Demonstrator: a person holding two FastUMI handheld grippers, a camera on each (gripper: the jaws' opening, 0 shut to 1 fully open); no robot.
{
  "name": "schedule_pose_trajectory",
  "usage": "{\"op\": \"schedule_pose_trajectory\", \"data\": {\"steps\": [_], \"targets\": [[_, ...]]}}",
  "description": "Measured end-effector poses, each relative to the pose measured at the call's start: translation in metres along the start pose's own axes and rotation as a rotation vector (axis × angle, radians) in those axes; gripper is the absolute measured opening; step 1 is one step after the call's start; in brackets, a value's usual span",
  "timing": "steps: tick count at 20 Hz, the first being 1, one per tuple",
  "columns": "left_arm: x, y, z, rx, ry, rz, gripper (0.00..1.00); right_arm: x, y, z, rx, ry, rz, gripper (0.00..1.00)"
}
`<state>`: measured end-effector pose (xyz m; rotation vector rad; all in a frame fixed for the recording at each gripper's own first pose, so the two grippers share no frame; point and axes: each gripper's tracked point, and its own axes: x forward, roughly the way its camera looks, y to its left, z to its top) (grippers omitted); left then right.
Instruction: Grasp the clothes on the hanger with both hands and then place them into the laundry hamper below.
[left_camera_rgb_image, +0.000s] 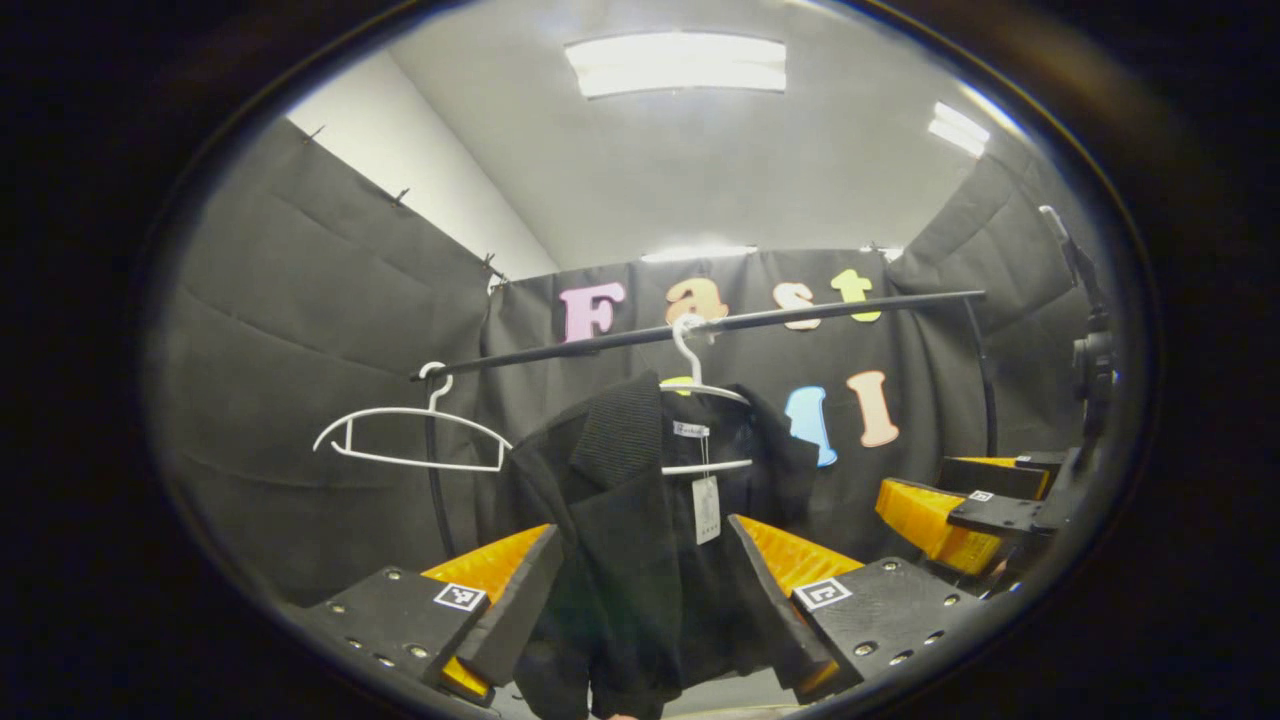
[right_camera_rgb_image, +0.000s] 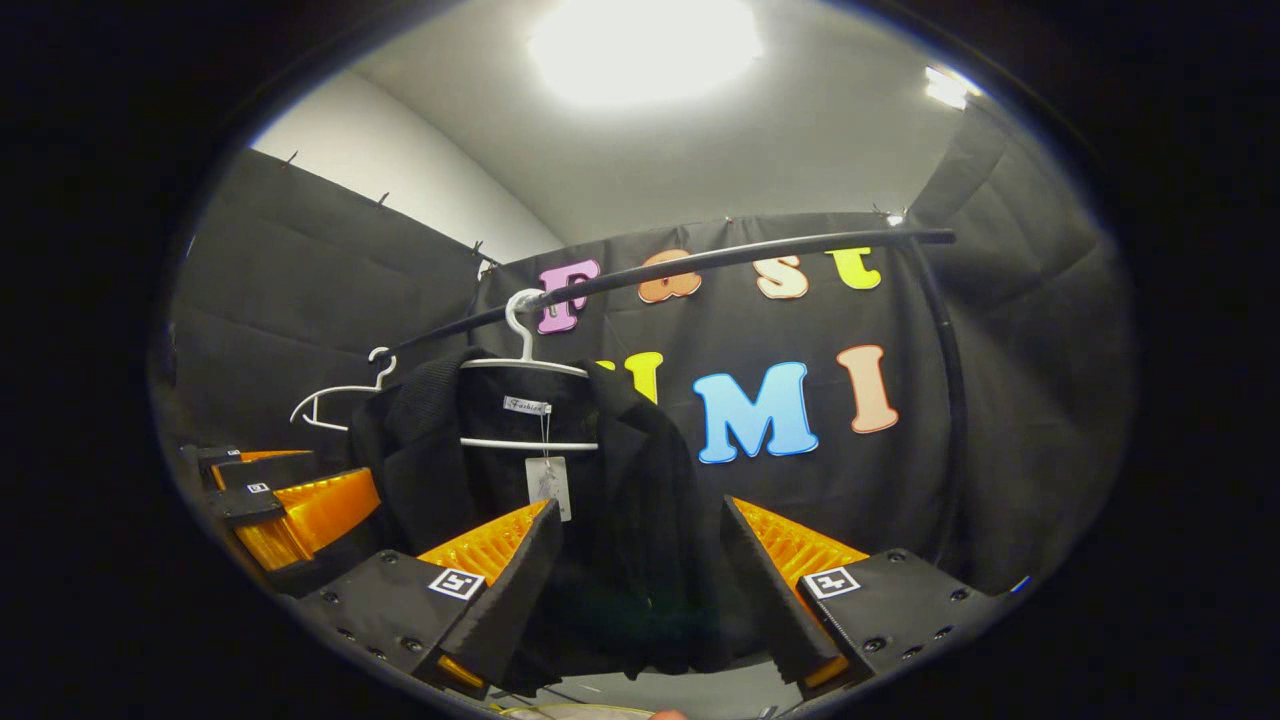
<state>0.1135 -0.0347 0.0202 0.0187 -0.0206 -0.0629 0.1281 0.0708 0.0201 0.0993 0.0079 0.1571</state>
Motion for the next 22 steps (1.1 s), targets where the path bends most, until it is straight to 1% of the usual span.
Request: {"op": "schedule_pose_trajectory", "data": {"steps": [1,9,10,11,15,18,19,20,21,22], "targets": [[0.007,-0.003,-0.001,0.005,0.005,0.007,0.95,0.007,0.001,-0.001,0.004,0.003,0.014,1.0],[0.059,-0.011,-0.02,0.038,0.051,0.079,0.95,0.068,0.006,-0.011,0.04,0.027,0.109,1.0],[0.065,-0.011,-0.022,0.043,0.054,0.087,0.95,0.074,0.005,-0.013,0.043,0.029,0.116,0.96],[0.072,-0.009,-0.025,0.05,0.057,0.1,0.95,0.081,0.006,-0.014,0.049,0.03,0.128,1.0],[0.099,-0.001,-0.037,0.071,0.069,0.159,0.96,0.108,0.004,-0.023,0.064,0.05,0.164,0.98],[0.117,0.001,-0.045,0.085,0.081,0.193,0.96,0.127,0.005,-0.03,0.072,0.059,0.181,0.98],[0.119,0.002,-0.047,0.093,0.081,0.205,0.96,0.134,0.005,-0.033,0.078,0.066,0.186,0.93],[0.121,0.003,-0.047,0.099,0.081,0.218,0.96,0.142,0.005,-0.037,0.084,0.075,0.185,0.93],[0.121,0.005,-0.048,0.103,0.081,0.233,0.96,0.148,0.004,-0.04,0.091,0.083,0.181,0.98],[0.122,0.006,-0.049,0.103,0.079,0.246,0.96,0.152,0.004,-0.043,0.099,0.09,0.177,0.98]]}}
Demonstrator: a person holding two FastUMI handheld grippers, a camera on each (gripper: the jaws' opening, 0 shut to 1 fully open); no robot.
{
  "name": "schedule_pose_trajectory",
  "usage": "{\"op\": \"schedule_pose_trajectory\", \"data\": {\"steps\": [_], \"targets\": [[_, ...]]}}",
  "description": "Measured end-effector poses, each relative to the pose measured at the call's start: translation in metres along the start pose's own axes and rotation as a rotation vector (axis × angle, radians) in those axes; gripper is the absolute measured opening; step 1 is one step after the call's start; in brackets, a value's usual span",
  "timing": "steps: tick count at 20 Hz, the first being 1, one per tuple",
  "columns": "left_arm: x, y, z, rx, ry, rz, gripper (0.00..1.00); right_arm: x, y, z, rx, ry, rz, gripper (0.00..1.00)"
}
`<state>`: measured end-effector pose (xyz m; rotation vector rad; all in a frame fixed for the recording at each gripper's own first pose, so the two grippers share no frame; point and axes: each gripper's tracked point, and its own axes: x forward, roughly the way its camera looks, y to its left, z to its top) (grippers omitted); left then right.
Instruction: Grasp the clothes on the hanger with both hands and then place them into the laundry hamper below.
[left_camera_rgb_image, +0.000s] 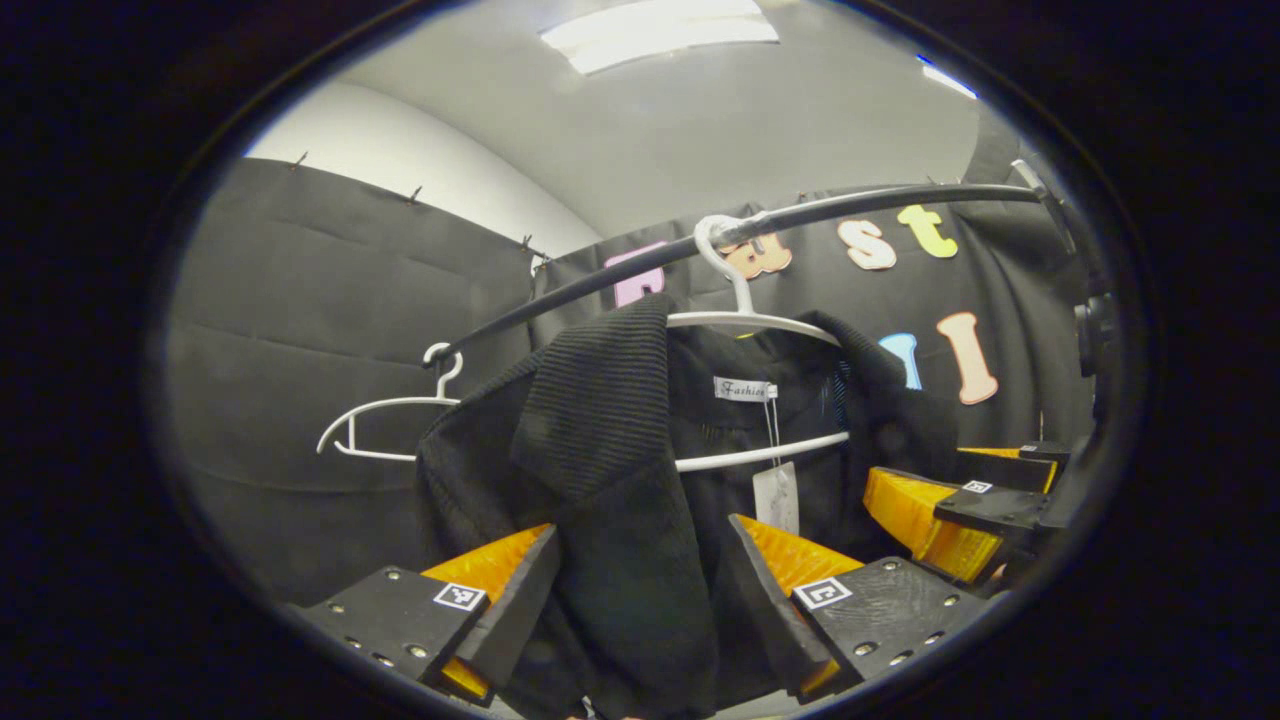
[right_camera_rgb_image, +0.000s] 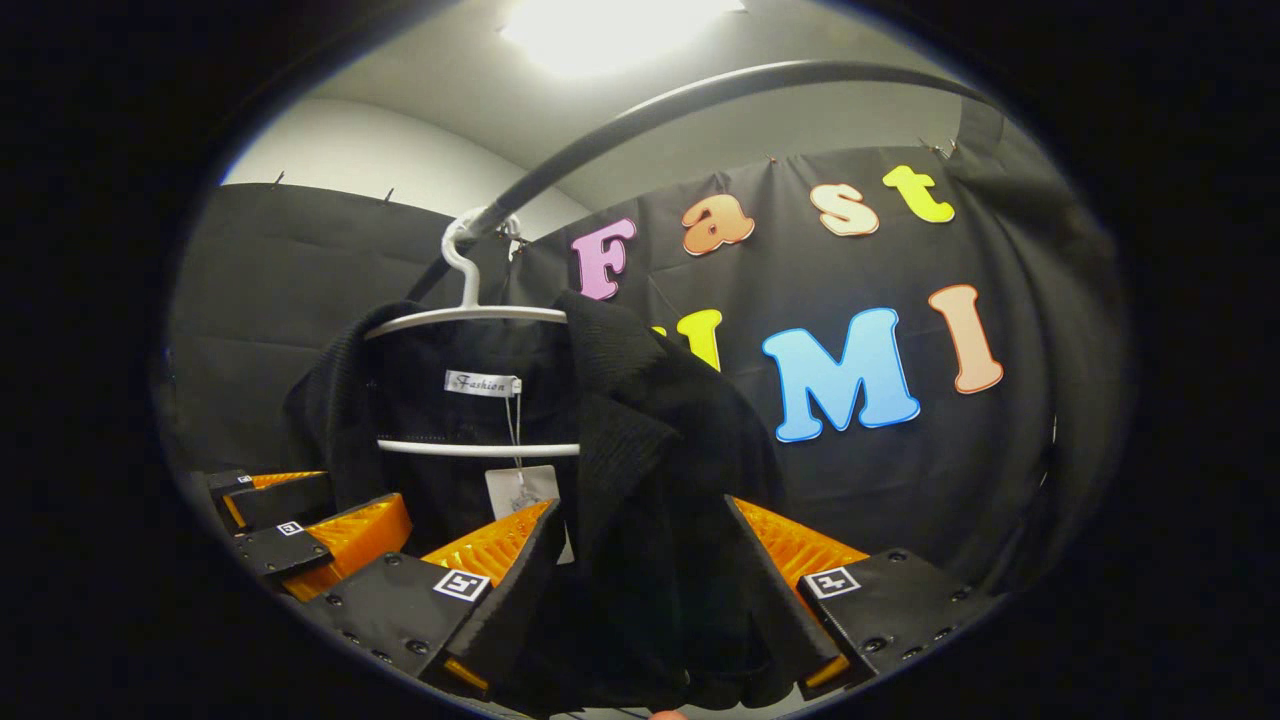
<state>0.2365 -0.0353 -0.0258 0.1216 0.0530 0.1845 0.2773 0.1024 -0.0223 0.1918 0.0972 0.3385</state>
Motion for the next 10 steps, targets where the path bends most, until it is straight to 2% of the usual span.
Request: {"op": "schedule_pose_trajectory", "data": {"steps": [1,2,4,5,8,10], "targets": [[0.002,0.001,-0.001,-0.002,-0.003,0.012,0.96,0.006,-0.002,-0.002,0.007,0.006,-0.009,0.98],[0.003,0.002,0.0,-0.005,-0.005,0.025,0.96,0.011,-0.004,-0.004,0.012,0.014,-0.015,0.93],[0.007,0.004,0.0,-0.017,-0.01,0.054,0.96,0.021,-0.007,-0.007,0.023,0.032,-0.029,0.93],[0.01,0.005,0.0,-0.026,-0.009,0.068,0.96,0.025,-0.01,-0.008,0.034,0.039,-0.038,0.98],[0.019,0.004,0.001,-0.037,-0.006,0.098,0.95,0.033,-0.014,-0.013,0.085,0.069,-0.061,0.98],[0.027,0.009,-0.003,-0.018,0.001,0.139,0.9,0.037,-0.011,-0.018,0.122,0.096,-0.062,0.92]]}}
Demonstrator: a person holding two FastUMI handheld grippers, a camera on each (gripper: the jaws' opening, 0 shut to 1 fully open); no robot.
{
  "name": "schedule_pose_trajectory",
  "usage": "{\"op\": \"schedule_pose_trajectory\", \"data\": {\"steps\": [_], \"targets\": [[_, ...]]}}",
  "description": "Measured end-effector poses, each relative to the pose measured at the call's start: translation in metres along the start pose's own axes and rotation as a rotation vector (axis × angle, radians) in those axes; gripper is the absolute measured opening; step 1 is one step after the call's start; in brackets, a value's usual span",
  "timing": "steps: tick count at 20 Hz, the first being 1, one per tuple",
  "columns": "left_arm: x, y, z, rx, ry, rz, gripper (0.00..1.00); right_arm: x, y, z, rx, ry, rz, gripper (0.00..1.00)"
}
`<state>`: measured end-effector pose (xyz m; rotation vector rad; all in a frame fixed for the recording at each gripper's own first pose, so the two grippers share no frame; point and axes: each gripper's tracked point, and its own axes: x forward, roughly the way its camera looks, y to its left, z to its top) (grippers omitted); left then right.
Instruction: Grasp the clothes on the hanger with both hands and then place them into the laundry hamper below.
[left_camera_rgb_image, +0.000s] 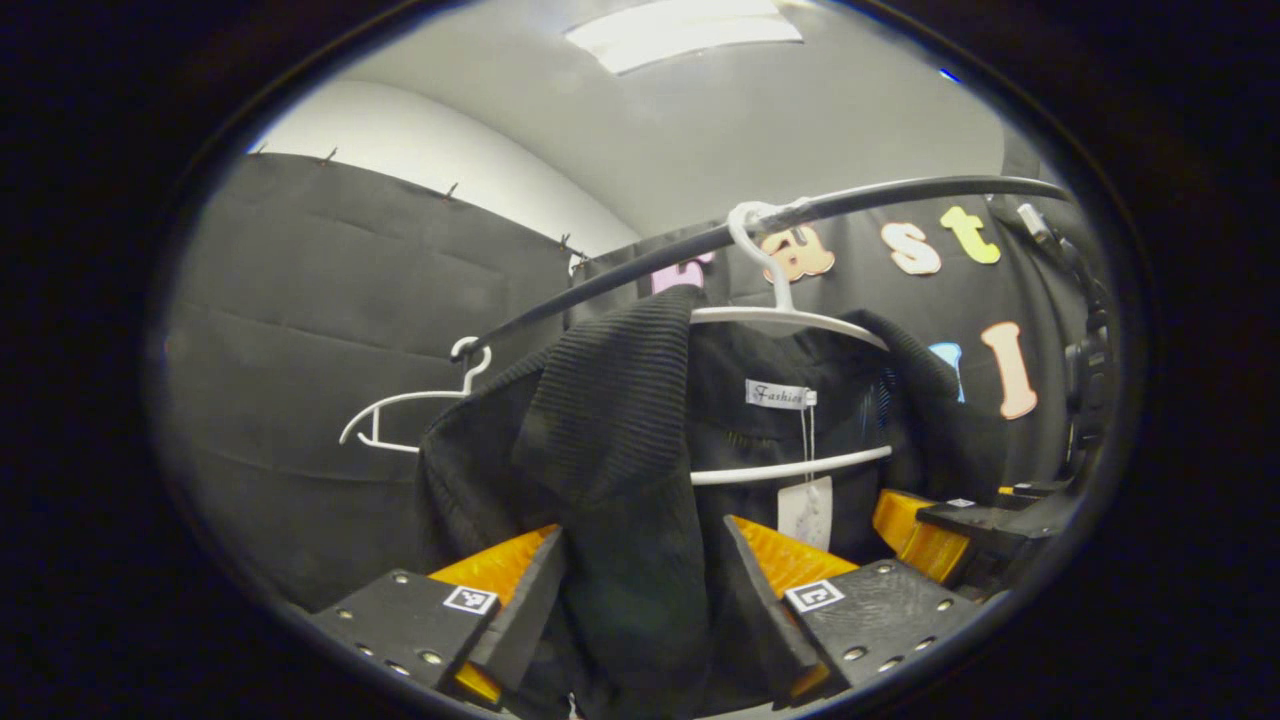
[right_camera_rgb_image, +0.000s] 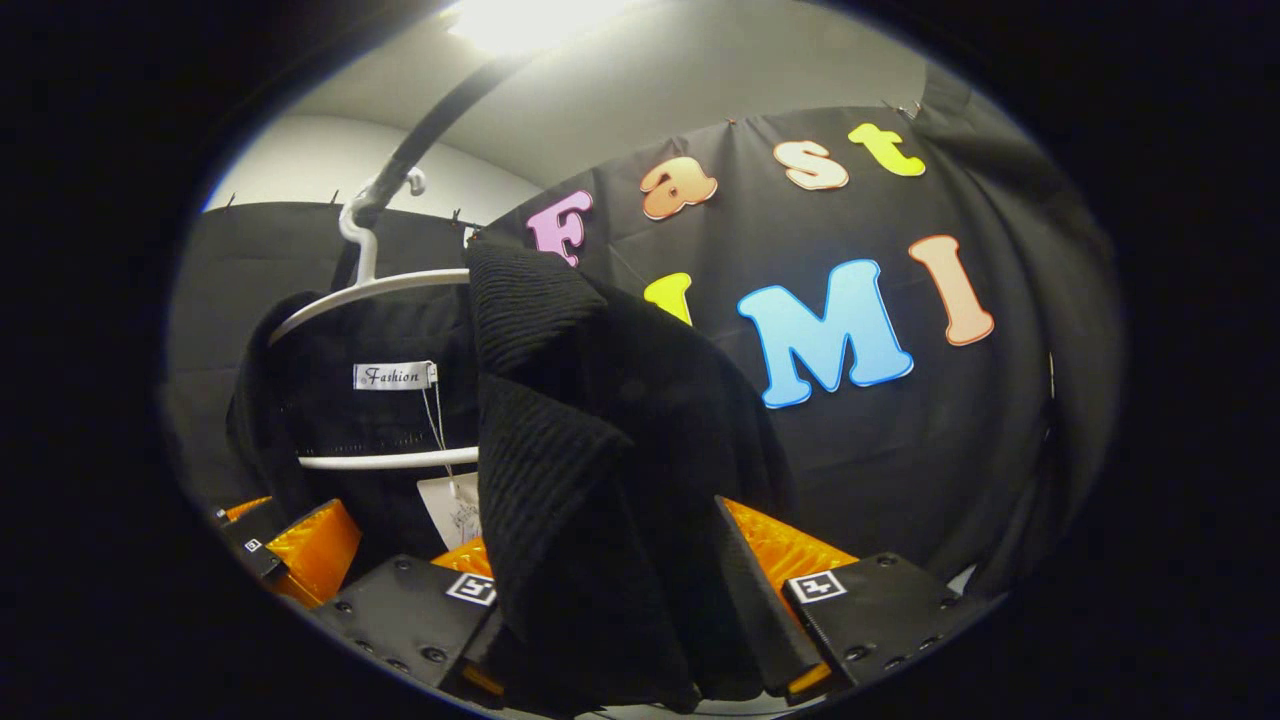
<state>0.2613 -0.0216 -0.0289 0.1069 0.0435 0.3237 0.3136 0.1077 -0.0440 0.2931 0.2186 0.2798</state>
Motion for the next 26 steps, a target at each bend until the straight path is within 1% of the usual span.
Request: {"op": "schedule_pose_trajectory", "data": {"steps": [1,2,4,5,6,7,8,9,10,11,13,14,15,16,17,18,19,21,24,26], "targets": [[0.0,-0.001,-0.001,-0.001,0.004,-0.001,0.73,0.001,0.001,-0.002,0.009,0.013,0.0,0.83],[0.001,-0.002,-0.002,-0.002,0.008,-0.008,0.68,0.001,0.002,-0.004,0.009,0.026,0.003,0.76],[0.002,-0.003,-0.002,0.007,0.013,-0.016,0.69,0.003,0.004,-0.007,-0.008,0.05,0.018,0.6],[0.001,0.01,-0.001,0.022,0.003,0.033,0.7,0.004,0.002,-0.006,-0.023,0.05,0.013,0.48],[0.0,0.014,-0.002,0.015,0.003,0.037,0.47,0.003,-0.005,-0.006,-0.045,0.042,-0.007,0.36],[0.001,0.014,-0.005,0.002,0.011,0.029,0.24,0.003,-0.009,-0.001,-0.065,0.027,-0.024,0.17],[0.002,0.014,-0.006,-0.003,0.019,0.018,0.29,0.0,-0.008,0.001,-0.09,0.017,-0.026,0.1],[0.002,0.014,-0.002,-0.002,0.014,0.01,0.35,-0.003,-0.012,0.008,-0.121,0.001,-0.041,0.1],[0.008,0.02,0.0,-0.008,0.009,-0.002,0.19,-0.004,-0.016,0.014,-0.14,-0.03,-0.056,0.1],[0.008,0.018,-0.002,-0.01,0.008,0.007,0.02,-0.008,-0.019,0.024,-0.153,-0.063,-0.069,0.07],[0.0,0.026,0.003,-0.044,-0.014,-0.02,0.06,-0.019,-0.025,0.045,-0.18,-0.136,-0.105,0.06],[-0.004,0.03,0.005,-0.045,-0.014,-0.022,0.07,-0.022,-0.026,0.052,-0.19,-0.162,-0.116,0.06],[-0.009,0.04,0.009,-0.039,-0.028,-0.001,0.06,-0.025,-0.029,0.061,-0.198,-0.191,-0.129,0.06],[-0.013,0.047,0.016,-0.033,-0.047,0.015,0.02,-0.028,-0.032,0.069,-0.206,-0.217,-0.142,0.07],[-0.016,0.049,0.021,-0.028,-0.064,0.024,0.04,-0.03,-0.035,0.079,-0.209,-0.248,-0.153,0.07],[-0.019,0.051,0.025,-0.018,-0.074,0.026,0.02,-0.034,-0.038,0.09,-0.214,-0.281,-0.168,0.06],[-0.023,0.054,0.029,-0.008,-0.084,0.022,0.02,-0.037,-0.04,0.098,-0.222,-0.304,-0.179,0.06],[-0.032,0.063,0.04,0.011,-0.107,0.023,0.02,-0.045,-0.042,0.109,-0.242,-0.337,-0.195,0.06],[-0.043,0.084,0.065,0.043,-0.165,0.059,0.02,-0.052,-0.051,0.122,-0.258,-0.378,-0.221,0.06],[-0.046,0.093,0.078,0.073,-0.185,0.067,0.0,-0.052,-0.058,0.129,-0.264,-0.397,-0.239,0.06]]}}
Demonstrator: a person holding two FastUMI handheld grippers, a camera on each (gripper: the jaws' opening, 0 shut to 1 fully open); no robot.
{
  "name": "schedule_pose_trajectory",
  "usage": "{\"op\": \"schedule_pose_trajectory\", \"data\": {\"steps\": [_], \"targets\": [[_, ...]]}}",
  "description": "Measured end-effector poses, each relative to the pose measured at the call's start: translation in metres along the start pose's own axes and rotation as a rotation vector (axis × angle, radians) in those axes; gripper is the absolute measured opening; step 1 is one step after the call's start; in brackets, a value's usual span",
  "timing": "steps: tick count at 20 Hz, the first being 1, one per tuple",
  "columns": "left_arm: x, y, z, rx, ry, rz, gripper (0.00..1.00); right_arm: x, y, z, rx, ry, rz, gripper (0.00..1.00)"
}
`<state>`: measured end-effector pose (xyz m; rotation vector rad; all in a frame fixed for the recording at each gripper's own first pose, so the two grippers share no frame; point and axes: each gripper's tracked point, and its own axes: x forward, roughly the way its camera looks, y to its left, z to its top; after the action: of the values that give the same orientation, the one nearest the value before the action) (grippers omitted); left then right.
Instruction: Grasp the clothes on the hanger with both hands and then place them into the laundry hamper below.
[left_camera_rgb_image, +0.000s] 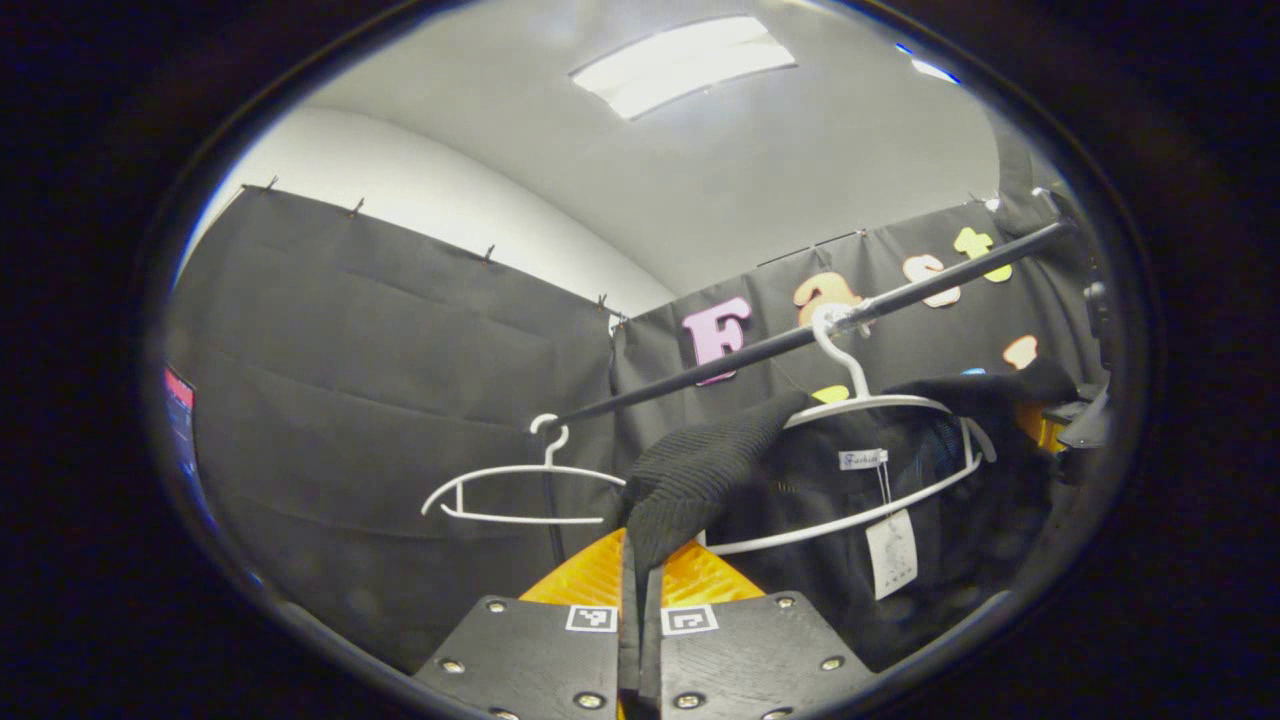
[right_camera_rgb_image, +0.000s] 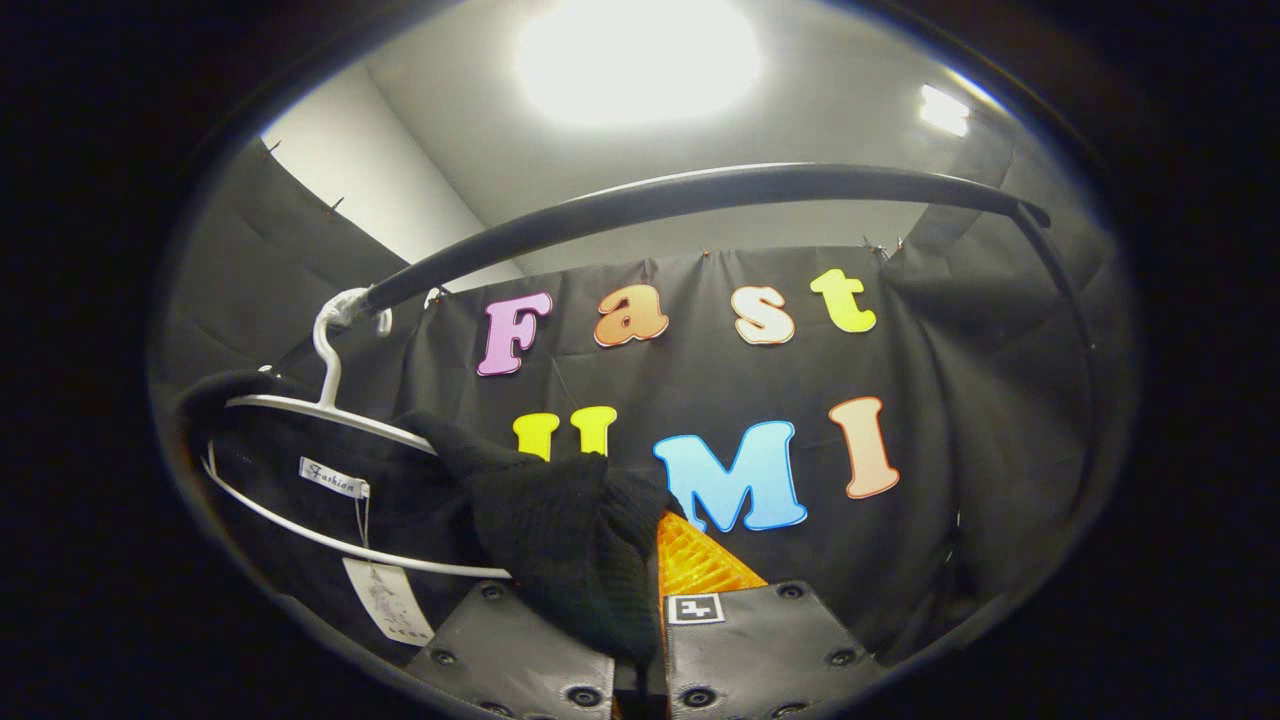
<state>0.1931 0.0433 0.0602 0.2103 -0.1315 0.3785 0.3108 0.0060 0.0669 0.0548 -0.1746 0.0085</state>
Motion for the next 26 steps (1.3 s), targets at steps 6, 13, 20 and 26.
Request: {"op": "schedule_pose_trajectory", "data": {"steps": [6,13,20,26], "targets": [[0.002,0.011,0.021,0.016,-0.02,-0.018,0.01,0.011,-0.019,0.008,0.0,-0.033,-0.044,0.05],[0.031,0.035,0.056,0.005,-0.096,-0.006,0.01,0.038,-0.027,0.008,-0.001,-0.064,-0.072,0.06],[0.065,0.046,0.051,-0.032,-0.086,-0.053,0.01,0.064,-0.022,-0.015,0.032,-0.022,-0.058,0.05],[0.09,0.043,0.02,-0.082,-0.014,-0.127,0.01,0.085,-0.016,-0.054,0.095,0.092,-0.024,0.05]]}}
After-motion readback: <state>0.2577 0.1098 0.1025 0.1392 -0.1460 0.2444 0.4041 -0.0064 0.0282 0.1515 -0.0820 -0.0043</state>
